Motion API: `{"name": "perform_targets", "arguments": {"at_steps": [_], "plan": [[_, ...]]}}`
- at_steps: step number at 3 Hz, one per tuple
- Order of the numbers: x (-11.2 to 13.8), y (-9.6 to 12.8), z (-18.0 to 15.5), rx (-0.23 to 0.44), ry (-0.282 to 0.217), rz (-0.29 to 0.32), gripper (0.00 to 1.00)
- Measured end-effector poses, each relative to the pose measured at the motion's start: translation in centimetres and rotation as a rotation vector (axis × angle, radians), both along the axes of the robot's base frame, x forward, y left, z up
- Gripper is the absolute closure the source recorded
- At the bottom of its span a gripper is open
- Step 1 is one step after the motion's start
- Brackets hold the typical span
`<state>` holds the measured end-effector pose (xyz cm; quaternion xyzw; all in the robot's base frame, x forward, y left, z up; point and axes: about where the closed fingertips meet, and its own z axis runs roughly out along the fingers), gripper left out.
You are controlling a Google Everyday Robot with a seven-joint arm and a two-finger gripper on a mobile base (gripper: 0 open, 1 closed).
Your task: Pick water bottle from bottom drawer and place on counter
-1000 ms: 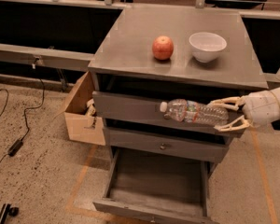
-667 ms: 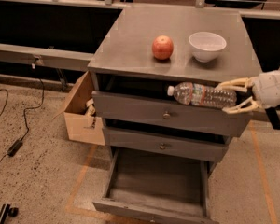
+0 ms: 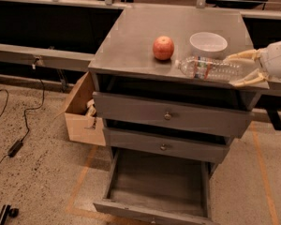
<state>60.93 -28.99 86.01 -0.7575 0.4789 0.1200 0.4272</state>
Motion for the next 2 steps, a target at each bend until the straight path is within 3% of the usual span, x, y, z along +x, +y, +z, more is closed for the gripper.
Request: {"name": "perform_targets", "arguments": {"at_steps": [1,2], "plan": [[2.9,-0.2,2.8,-0.044,-0.025,-0.073,1.00],[5.0,-0.1,2.7,-0.063,-0.008,-0.118,0.86]]}}
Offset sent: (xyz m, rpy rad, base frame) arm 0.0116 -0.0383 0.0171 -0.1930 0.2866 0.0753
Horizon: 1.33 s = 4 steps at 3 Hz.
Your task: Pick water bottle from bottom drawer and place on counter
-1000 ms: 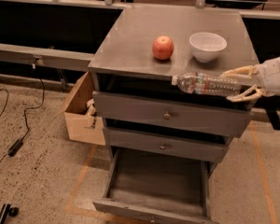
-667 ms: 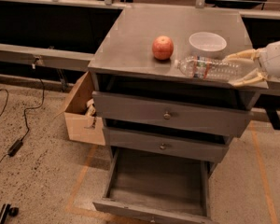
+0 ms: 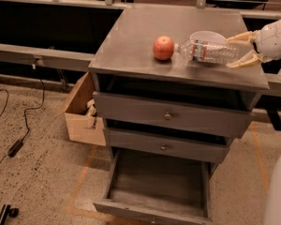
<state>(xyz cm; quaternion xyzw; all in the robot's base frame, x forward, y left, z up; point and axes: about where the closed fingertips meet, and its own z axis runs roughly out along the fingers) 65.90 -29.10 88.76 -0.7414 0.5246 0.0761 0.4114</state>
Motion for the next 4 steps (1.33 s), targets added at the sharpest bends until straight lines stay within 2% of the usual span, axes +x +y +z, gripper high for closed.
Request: {"name": "perform_targets", "arguments": {"at_steps": [1,3,4], "plan": [[1.3,0.0,-1.0,-0.011,0.021,-0.021,0.62],[2.6,0.7,-3.8,-0.027,0.068,-0.014,0.15],[2.6,0.6,-4.2,-0.035,0.085,-0.020,0.00]]}}
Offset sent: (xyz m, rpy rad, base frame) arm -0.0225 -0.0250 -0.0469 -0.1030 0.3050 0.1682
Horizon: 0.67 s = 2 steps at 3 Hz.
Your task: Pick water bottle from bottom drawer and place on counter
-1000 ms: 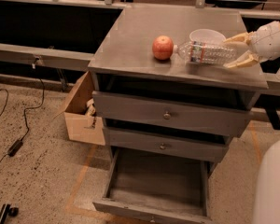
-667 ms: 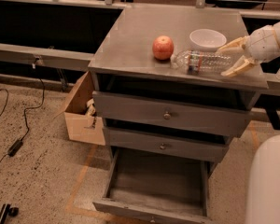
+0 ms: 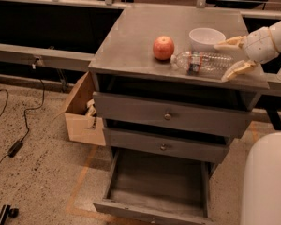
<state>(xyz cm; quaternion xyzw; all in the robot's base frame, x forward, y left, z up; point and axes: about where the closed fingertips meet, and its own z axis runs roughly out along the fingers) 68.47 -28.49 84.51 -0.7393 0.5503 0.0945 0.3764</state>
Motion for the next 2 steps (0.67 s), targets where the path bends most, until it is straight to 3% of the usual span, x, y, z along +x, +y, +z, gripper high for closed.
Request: {"name": "perform_targets", "arguments": {"at_steps": [1,2], "plan": [[0.0,0.0,0.1,-0.001,0.000,-0.001,0.00],[-1.5,-3.0,1.6,-0.031,0.005,-0.077,0.00]]}}
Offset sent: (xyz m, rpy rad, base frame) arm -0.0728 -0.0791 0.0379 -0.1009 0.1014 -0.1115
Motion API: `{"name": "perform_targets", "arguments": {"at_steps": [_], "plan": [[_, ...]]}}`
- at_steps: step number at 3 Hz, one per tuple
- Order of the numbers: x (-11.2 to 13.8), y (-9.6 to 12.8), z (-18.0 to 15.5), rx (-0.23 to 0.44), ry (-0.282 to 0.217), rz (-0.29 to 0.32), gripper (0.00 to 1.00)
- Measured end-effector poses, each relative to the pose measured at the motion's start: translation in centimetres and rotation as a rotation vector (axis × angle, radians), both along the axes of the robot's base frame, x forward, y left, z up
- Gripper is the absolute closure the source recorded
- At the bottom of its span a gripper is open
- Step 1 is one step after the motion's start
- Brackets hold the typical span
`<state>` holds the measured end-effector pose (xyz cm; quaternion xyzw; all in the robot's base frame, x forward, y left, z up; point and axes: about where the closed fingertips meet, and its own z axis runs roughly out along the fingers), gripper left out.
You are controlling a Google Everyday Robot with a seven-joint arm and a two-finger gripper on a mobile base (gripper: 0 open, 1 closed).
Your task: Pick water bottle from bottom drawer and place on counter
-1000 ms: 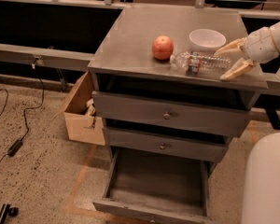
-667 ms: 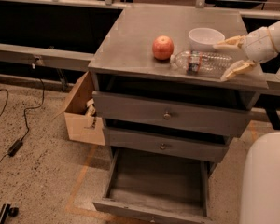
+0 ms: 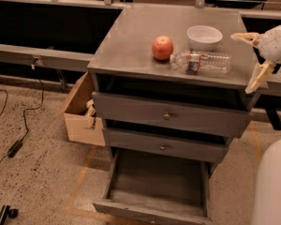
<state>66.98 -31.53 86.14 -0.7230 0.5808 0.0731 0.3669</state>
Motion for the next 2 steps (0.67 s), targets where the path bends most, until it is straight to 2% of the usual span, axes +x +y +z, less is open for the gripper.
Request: {"name": "perform_targets", "arguments": {"at_steps": [1,2], "plan": [[-2.5,-4.0,2.8,0.015,-0.019,-0.105,0.00],[-4.7,-8.4,5.5,0.003,-0.080,-0.225,0.00]]}}
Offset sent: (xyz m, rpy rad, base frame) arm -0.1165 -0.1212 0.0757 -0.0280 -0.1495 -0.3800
